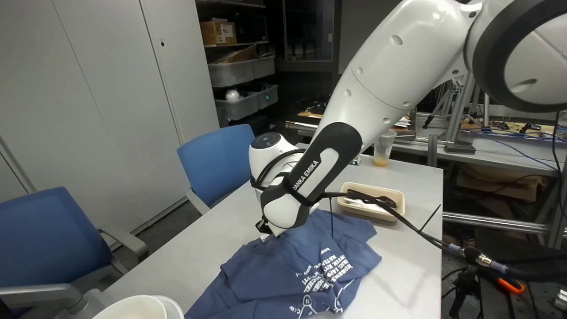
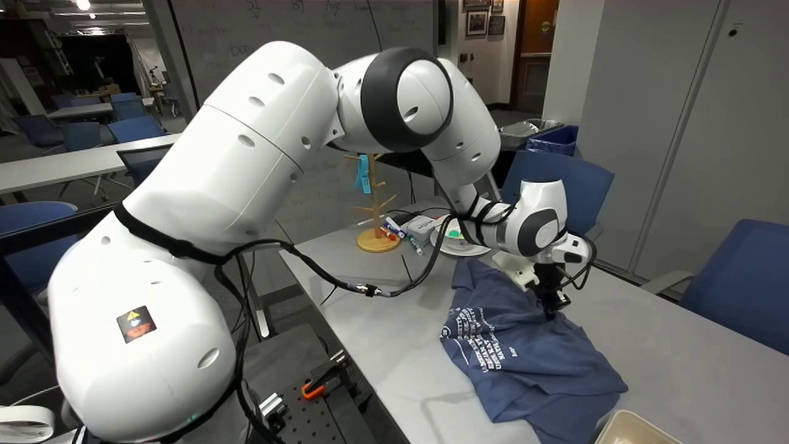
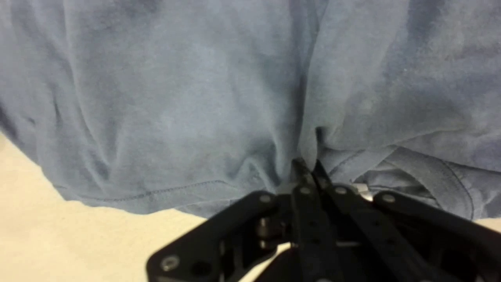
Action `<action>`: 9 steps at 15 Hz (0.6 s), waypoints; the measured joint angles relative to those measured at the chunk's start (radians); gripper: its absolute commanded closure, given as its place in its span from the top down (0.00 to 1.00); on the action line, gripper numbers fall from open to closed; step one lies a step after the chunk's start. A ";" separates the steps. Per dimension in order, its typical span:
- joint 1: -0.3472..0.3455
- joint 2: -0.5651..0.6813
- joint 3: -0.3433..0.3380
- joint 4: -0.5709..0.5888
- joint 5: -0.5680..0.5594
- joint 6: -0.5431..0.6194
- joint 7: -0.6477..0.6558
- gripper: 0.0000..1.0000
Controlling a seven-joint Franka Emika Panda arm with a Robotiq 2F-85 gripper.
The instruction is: Unfold the blue t-shirt fully
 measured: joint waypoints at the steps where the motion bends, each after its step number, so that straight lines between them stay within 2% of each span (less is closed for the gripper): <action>1: 0.008 -0.015 -0.017 -0.020 -0.012 0.000 0.005 0.01; 5: 0.031 -0.147 -0.069 -0.181 -0.063 0.009 0.006 0.01; 9: 0.033 -0.327 -0.064 -0.385 -0.117 0.018 -0.016 0.01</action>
